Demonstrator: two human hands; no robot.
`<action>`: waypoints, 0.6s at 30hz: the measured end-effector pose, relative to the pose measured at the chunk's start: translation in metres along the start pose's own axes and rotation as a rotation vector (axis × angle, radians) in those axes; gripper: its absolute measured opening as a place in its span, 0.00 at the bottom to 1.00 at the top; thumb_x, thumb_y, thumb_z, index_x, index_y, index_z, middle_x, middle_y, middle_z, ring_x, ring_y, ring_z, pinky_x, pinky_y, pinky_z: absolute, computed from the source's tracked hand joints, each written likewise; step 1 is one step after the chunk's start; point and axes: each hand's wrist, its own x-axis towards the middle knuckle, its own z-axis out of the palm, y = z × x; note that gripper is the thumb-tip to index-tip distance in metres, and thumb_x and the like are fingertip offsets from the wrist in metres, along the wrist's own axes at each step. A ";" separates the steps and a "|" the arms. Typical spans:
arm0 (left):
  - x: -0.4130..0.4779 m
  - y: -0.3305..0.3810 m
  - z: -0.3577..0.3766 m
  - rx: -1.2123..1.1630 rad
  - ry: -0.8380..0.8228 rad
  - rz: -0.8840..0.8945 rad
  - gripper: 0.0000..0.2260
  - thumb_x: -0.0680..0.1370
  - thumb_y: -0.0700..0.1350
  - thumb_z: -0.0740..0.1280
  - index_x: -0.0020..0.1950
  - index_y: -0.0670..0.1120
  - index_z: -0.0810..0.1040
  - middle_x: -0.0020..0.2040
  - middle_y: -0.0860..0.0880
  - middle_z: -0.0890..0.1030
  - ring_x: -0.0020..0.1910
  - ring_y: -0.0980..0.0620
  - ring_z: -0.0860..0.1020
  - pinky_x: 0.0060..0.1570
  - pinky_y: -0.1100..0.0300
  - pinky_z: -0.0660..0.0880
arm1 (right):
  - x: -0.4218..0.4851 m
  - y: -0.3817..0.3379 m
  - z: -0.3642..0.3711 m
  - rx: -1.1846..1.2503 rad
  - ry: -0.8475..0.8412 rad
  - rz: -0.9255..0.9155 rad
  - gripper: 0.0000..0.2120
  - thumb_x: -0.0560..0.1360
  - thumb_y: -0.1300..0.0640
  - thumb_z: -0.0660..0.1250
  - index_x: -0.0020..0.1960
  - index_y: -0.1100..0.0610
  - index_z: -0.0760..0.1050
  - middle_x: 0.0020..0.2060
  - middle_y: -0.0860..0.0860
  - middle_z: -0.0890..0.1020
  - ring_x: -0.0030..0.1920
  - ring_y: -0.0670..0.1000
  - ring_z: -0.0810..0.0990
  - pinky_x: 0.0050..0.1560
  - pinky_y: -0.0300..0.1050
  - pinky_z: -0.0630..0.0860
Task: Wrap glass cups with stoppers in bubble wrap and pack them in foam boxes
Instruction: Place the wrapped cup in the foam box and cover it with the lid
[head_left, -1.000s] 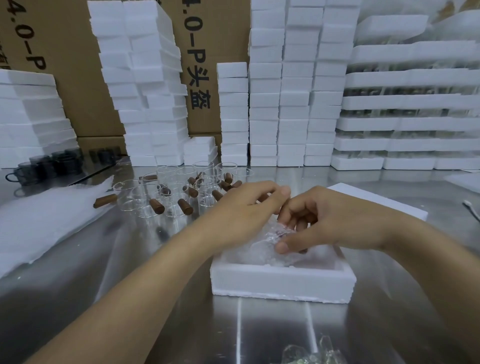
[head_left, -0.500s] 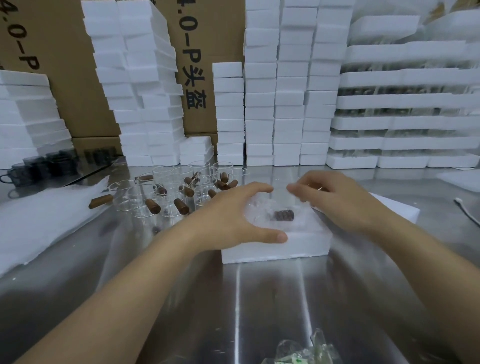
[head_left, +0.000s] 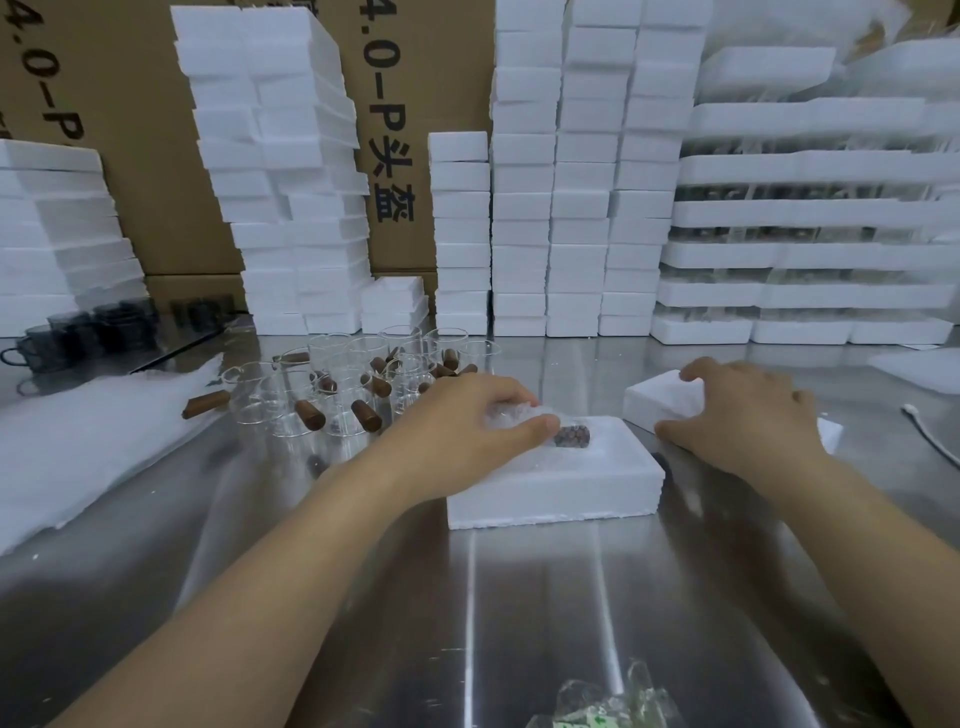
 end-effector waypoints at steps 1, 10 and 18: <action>0.000 0.000 0.001 0.001 0.002 0.003 0.26 0.73 0.76 0.64 0.59 0.61 0.84 0.60 0.64 0.83 0.63 0.63 0.78 0.64 0.58 0.73 | 0.001 0.005 -0.002 -0.004 -0.033 0.042 0.36 0.70 0.35 0.73 0.74 0.43 0.67 0.68 0.54 0.76 0.68 0.63 0.72 0.68 0.58 0.65; 0.001 0.002 0.002 -0.052 0.149 0.056 0.28 0.78 0.76 0.56 0.69 0.62 0.79 0.59 0.64 0.81 0.61 0.64 0.78 0.64 0.51 0.77 | 0.007 0.005 -0.012 0.357 0.297 -0.164 0.42 0.68 0.25 0.71 0.75 0.40 0.64 0.68 0.52 0.76 0.69 0.60 0.73 0.68 0.62 0.65; -0.001 0.026 -0.019 -0.663 0.365 -0.051 0.24 0.78 0.63 0.74 0.73 0.62 0.74 0.56 0.56 0.88 0.55 0.57 0.86 0.57 0.51 0.83 | -0.027 -0.037 -0.016 0.460 0.457 -0.687 0.43 0.64 0.30 0.76 0.75 0.40 0.67 0.73 0.44 0.72 0.75 0.49 0.68 0.71 0.51 0.55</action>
